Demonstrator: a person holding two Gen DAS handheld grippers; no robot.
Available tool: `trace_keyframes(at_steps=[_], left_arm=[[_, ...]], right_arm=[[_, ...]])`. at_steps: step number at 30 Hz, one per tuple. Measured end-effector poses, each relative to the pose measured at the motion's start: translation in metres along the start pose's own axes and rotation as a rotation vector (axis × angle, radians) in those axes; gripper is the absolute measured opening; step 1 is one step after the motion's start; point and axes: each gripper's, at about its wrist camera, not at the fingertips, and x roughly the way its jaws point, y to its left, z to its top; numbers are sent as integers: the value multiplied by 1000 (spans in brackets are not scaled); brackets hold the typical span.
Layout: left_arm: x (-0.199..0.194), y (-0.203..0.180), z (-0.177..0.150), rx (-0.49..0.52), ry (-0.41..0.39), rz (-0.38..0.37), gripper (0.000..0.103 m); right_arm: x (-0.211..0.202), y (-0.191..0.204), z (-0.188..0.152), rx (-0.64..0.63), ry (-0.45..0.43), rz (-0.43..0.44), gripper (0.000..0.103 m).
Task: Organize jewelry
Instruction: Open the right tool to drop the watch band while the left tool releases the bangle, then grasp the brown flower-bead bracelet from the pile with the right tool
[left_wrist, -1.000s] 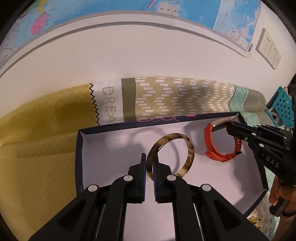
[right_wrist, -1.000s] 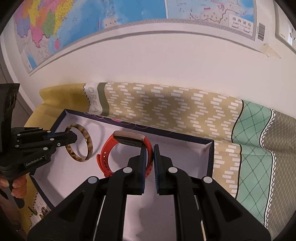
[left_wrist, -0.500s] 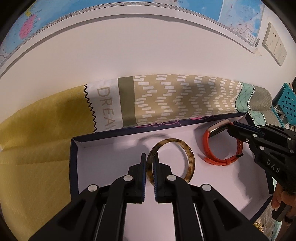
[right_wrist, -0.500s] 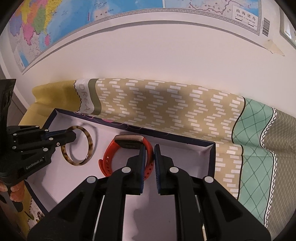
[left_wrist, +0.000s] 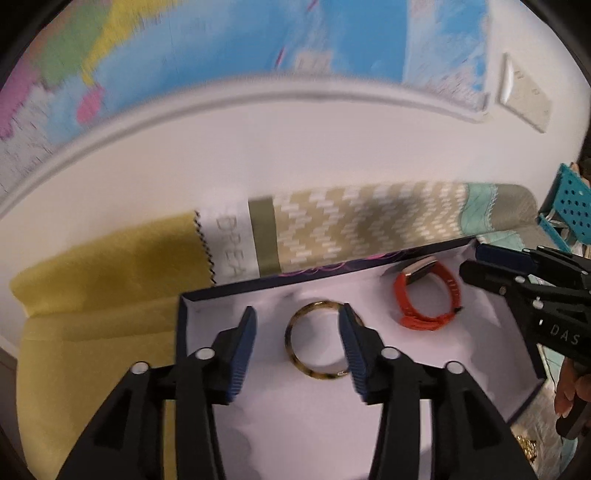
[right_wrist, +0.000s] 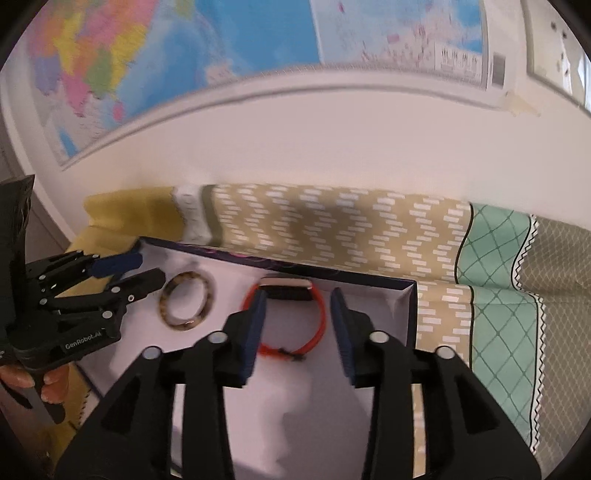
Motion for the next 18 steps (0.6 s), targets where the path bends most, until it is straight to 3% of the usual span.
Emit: trace_keyframes(at_steps=[4,11,18], left_arm=[[-35,-9,-13,34,-92,23,67],[-73,-14,-46,21,-150,12,73],[-93,-10,-84,10,-149,1,78]], right_arm=[[-28,11,-11,-30,-50,18,64],[-62,29,-40,-76,-72,58,68],[-83,35,-79,-101,-45,64,70]])
